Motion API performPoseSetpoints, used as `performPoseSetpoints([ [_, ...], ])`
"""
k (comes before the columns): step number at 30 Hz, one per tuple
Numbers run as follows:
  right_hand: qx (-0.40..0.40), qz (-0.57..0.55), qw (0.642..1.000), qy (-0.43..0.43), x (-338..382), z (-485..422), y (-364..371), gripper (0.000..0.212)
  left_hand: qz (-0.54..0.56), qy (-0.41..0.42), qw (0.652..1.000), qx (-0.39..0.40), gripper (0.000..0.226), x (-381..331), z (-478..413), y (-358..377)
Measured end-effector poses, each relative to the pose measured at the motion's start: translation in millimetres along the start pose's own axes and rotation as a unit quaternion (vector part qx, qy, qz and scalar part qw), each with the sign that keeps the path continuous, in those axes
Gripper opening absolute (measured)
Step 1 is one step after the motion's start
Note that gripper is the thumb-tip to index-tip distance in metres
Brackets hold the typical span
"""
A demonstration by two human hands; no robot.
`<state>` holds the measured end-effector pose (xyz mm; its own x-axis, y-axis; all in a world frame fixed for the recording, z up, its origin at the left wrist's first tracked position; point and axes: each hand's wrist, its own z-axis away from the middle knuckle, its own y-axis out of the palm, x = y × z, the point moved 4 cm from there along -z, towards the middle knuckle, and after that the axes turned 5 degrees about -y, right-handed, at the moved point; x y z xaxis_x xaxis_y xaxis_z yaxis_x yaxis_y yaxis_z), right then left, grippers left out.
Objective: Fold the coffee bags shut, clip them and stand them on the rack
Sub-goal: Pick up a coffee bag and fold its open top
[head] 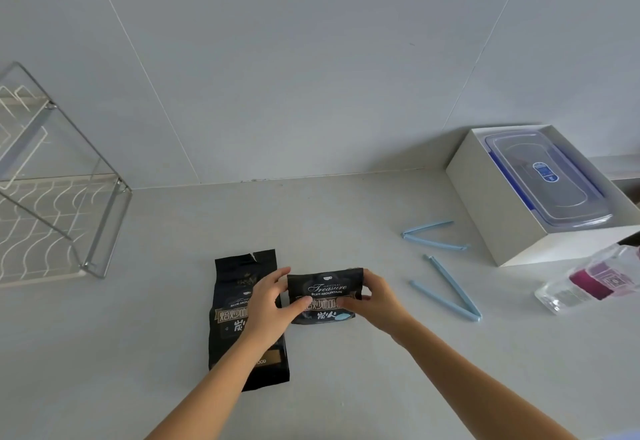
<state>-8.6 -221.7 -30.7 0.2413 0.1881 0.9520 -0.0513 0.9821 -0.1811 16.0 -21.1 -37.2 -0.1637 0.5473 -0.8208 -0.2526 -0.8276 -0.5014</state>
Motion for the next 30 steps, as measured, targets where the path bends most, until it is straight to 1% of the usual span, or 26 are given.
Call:
performPoseSetpoints([
  [4,-0.011,-0.031,0.999,-0.016,-1,-4,2,0.034,0.052,-0.009,0.998,0.016,0.023,-4,-5,1],
  [7,-0.048,-0.038,0.998,-0.022,-1,-12,3,0.027,0.110,-0.035,0.993,0.029,0.011,-7,-9,2],
  [11,-0.078,-0.059,0.995,-0.012,-3,-20,6,0.021,0.191,-0.075,0.977,0.054,0.021,-16,-14,8],
  [13,-0.076,-0.048,0.996,-0.007,-5,-25,5,0.020,0.219,-0.111,0.968,0.041,0.032,-18,-17,13],
  [15,-0.066,-0.040,0.997,-0.001,-5,-28,4,0.022,0.232,-0.134,0.963,0.026,0.036,-18,-21,14],
  [17,-0.047,-0.047,0.998,0.002,-7,-30,4,0.018,0.226,-0.140,0.964,0.026,0.033,-16,-25,14],
  [20,0.005,-0.077,0.996,0.034,-11,-29,6,0.014,0.214,-0.138,0.966,0.039,0.034,-13,-27,13],
  [24,0.079,-0.067,0.993,0.063,-11,-36,7,0.022,0.211,-0.136,0.967,0.050,0.035,-10,-29,13],
  [30,0.075,-0.069,0.992,0.072,-8,-40,14,0.037,0.207,-0.115,0.969,0.067,0.033,-9,-27,13],
])
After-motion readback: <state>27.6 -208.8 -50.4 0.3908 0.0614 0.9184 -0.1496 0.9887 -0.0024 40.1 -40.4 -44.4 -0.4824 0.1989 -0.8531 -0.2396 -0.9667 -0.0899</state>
